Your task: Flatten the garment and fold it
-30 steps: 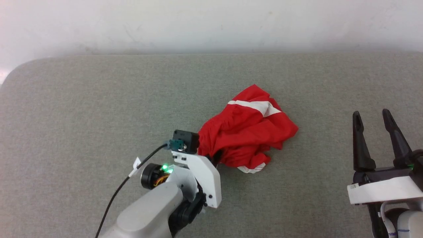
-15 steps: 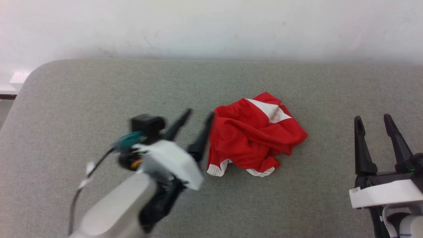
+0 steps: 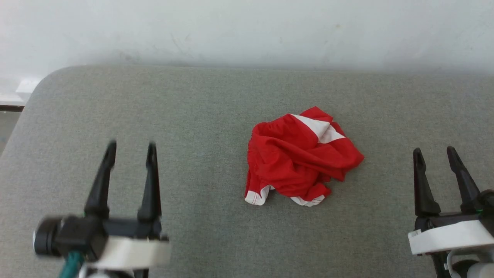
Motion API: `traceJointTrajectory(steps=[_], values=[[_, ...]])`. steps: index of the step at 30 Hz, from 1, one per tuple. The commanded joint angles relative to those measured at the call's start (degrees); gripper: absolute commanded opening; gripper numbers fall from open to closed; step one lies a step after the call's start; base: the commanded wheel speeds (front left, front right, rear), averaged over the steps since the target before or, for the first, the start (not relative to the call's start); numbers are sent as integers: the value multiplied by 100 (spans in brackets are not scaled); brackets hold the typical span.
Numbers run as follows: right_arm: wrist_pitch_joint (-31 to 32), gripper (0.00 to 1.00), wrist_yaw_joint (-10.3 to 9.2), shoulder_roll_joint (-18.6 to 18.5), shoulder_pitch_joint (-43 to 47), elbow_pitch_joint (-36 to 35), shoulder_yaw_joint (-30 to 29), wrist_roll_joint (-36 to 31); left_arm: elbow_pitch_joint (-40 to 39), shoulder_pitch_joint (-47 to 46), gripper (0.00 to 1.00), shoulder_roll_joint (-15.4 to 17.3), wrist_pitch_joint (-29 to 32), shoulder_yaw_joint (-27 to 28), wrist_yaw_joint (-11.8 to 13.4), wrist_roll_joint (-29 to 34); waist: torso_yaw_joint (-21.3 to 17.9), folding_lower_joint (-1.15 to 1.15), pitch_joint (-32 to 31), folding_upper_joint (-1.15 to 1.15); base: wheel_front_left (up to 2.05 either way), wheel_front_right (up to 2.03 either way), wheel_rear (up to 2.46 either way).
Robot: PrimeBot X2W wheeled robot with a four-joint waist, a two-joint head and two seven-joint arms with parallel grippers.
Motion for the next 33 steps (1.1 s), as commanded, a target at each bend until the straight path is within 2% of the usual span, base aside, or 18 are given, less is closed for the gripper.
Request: traceJointTrajectory(steps=[1,7,15,23,33], values=[[16,100,-5,9,102,17,11,47,-12,366,100,-170,-25,126,-8,180,25,0,-5,0,0,0,0],[118,100,-5,9,218,0,127,-30,41,915,100,-795,-26,618,-523,547,169,0,-5,0,0,0,0],[701,100,-5,9,64,110,808,-361,203,841,100,-1304,-27,1054,-1232,933,333,0,76,0,0,0,0],[1350,100,-5,9,-200,1004,1164,-763,407,831,100,-1750,-27,1303,-1765,1146,542,0,274,0,0,0,0],[1562,100,-5,9,-713,2136,1351,-998,607,731,100,-2161,-27,1536,-2237,1371,838,0,387,0,0,0,0]])
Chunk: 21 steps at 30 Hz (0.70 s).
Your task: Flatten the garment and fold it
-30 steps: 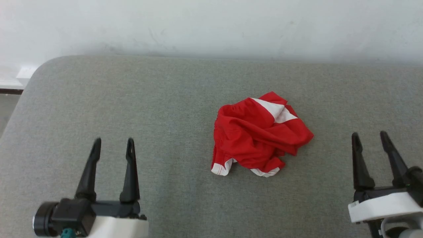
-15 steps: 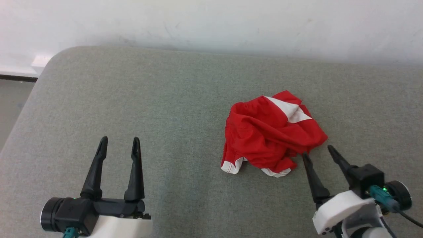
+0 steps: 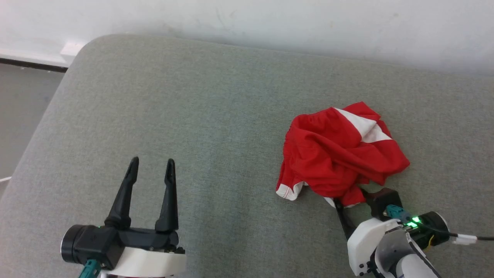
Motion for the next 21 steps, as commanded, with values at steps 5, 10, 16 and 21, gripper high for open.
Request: traceJointTrajectory(steps=[5,10,16,21], values=[[413,0,-6,-3,-192,498,-48,51,147,-69,100,-147,-27,98,-183,99,87,-1,-20,0,0,0,0],[396,0,-6,-3,-267,369,-156,77,212,-29,100,-241,-27,185,-279,139,-7,-1,-117,0,0,0,0],[614,0,-6,-10,-435,-383,-107,154,180,19,100,-309,-27,331,-343,156,-331,-1,-230,0,0,0,0],[1070,0,-6,-313,-409,-1413,-361,227,198,55,100,-339,-27,429,-408,161,-615,-1,-277,0,0,0,0]])
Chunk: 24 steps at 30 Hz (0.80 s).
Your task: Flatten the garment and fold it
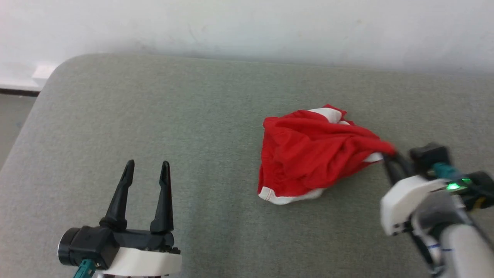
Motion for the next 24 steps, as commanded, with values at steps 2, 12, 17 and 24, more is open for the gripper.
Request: traceJointTrajectory(steps=[2,12,17,24], values=[[211,0,-6,-148,171,-413,-340,68,17,35,100,-35,-28,40,-47,29,-216,0,-45,0,0,0,0],[1826,0,-6,-97,2401,-1092,-2168,100,89,66,100,-69,-28,67,-132,20,-207,0,44,0,0,0,0],[1534,100,-6,71,2523,-764,-2450,-58,163,66,100,-75,-28,86,-175,36,-171,0,15,0,0,0,0],[862,100,-6,228,1818,-1072,-2215,-125,215,100,100,-77,-28,150,-217,109,-179,0,-92,0,0,0,0]])
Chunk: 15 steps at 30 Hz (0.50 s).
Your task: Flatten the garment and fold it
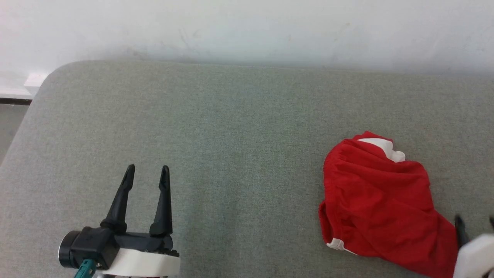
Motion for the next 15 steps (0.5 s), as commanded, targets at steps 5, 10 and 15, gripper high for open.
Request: traceJointTrajectory(steps=[5,10,15], values=[[3,100,-6,-223,-624,-672,733,-57,13,45,100,-24,-27,-21,-73,66,62,0,12,0,0,0,0],[354,100,-6,-661,-1088,-427,1806,244,6,-47,100,-28,-27,-76,-93,17,248,0,152,0,0,0,0],[835,100,-6,-768,-1416,-29,2746,671,67,-143,100,-31,-27,-174,-110,-34,540,0,325,0,0,0,0]])
